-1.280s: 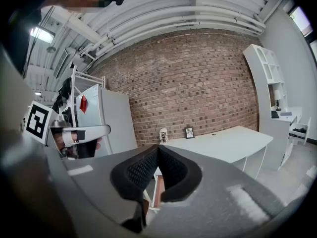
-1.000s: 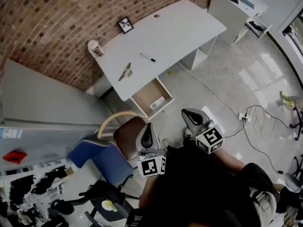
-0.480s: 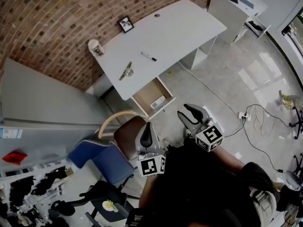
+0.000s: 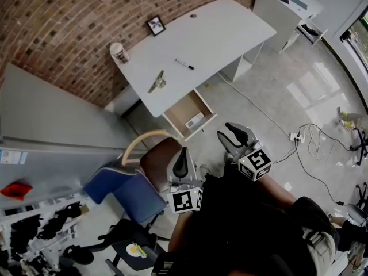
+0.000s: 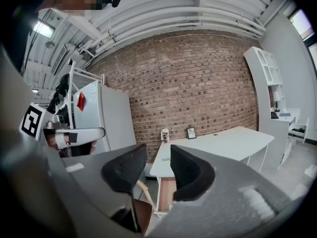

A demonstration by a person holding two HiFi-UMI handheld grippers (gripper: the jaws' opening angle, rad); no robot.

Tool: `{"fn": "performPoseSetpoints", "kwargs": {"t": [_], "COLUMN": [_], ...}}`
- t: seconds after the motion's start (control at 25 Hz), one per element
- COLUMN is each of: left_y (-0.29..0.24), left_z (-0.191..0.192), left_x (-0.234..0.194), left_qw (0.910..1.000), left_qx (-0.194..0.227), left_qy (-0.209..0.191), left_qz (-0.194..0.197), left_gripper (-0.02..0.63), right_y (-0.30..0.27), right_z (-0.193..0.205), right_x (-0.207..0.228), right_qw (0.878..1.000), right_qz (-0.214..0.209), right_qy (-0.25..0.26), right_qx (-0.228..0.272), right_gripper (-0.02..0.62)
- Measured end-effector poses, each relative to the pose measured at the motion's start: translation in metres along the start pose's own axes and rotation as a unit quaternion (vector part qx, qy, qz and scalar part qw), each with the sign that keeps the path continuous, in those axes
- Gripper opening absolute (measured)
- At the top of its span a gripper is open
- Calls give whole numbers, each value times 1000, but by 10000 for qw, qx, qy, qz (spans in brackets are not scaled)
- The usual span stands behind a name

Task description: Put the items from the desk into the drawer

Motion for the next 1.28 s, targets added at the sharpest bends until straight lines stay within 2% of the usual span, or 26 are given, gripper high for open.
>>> {"fn": "performPoseSetpoints", "kwargs": {"t": [0.2, 0.48, 0.88, 1.28], "left_y": [11, 0, -70, -151], "left_z": [4, 6, -3, -21], "left_x": [-7, -16, -41, -62], "left_qw": [9999, 10000, 9988, 9944], "left_qx": [-11, -38, -58, 47], "left_qy": [-85, 40, 68, 53], "left_qz": [64, -82, -486, -1058], "left_gripper": [15, 15, 15, 15], "right_y": [-5, -29, -107, -202], "right_z": [5, 1, -19, -37], "right_x": [-9, -2, 52, 113], "right_qw": [10000, 9999, 9992, 9953], "right_qz": [53, -78, -336, -736], "right_qy": [-21, -23, 51, 356], "right_qx": [-43, -64, -192, -519], "right_gripper": [155, 155, 155, 149]}}
Point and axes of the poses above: the fingertips, and each gripper's own axes: y backward along the fingers, x to its right, z out of its underside, the point moved 9 cm from there along y, backward along the fingers, and after that the axes turned 13 degrees about z, right-handed, at the moved point
